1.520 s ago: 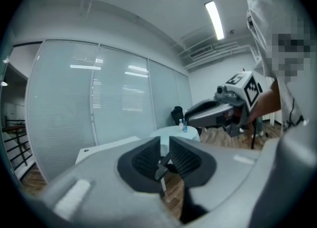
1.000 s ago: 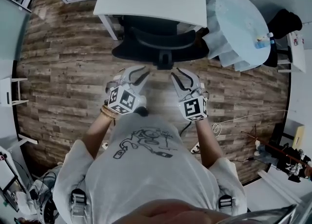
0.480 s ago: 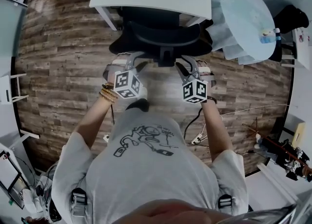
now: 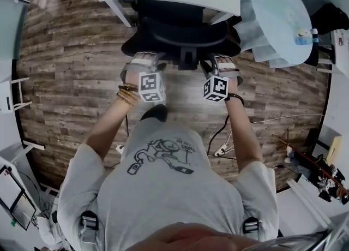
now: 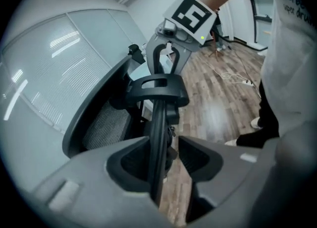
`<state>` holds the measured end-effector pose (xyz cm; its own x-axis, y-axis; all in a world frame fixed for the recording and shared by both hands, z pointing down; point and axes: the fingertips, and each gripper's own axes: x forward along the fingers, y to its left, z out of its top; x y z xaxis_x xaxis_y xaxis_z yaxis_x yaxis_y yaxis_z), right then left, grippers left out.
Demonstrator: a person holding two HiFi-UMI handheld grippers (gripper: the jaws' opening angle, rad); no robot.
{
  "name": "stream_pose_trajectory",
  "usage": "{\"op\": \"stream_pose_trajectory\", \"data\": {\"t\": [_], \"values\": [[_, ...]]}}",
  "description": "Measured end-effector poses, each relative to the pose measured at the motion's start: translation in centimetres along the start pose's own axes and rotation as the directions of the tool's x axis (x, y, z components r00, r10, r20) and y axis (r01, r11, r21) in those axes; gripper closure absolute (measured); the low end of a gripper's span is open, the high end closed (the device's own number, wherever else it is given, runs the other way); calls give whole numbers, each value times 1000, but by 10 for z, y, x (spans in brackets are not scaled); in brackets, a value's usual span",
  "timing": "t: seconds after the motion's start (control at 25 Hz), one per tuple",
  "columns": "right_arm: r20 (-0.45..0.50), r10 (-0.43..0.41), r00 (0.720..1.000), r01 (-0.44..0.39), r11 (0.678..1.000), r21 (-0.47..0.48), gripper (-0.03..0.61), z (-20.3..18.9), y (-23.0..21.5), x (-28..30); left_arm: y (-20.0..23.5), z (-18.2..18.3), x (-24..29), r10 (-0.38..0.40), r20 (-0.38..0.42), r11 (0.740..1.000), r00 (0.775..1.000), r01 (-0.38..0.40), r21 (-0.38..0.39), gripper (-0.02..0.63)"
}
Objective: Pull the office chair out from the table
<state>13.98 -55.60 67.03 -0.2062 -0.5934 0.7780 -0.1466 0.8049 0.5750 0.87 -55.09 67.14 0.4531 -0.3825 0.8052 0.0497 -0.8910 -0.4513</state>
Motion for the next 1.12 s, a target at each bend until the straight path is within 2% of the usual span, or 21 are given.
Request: {"op": "stream_pose_trajectory", "data": {"t": [0.08,0.12,0.2,0.52,1.12], "values": [[-3,13,1000,-13,1000,-5,462,-1,2,2,2,1,0,-1,-1,1000,1000,1,-26,494],[-3,18,1000,-18,1000,-3,465,0,2,2,5,1,-2,-8,1,999,1000,8,-49,520],[-1,21,1000,-21,1000,4,466,0,3,2,7,0,-2,-20,-6,998,1000,19,-64,520],[-2,40,999,-40,999,16,471,6,18,-5,-5,-2,-10,-11,-42,1000,999,10,-27,522],[32,66,997,-68,995,67,472,29,65,-35,-51,-11,-37,-46,-95,999,994,47,9,523]]}}
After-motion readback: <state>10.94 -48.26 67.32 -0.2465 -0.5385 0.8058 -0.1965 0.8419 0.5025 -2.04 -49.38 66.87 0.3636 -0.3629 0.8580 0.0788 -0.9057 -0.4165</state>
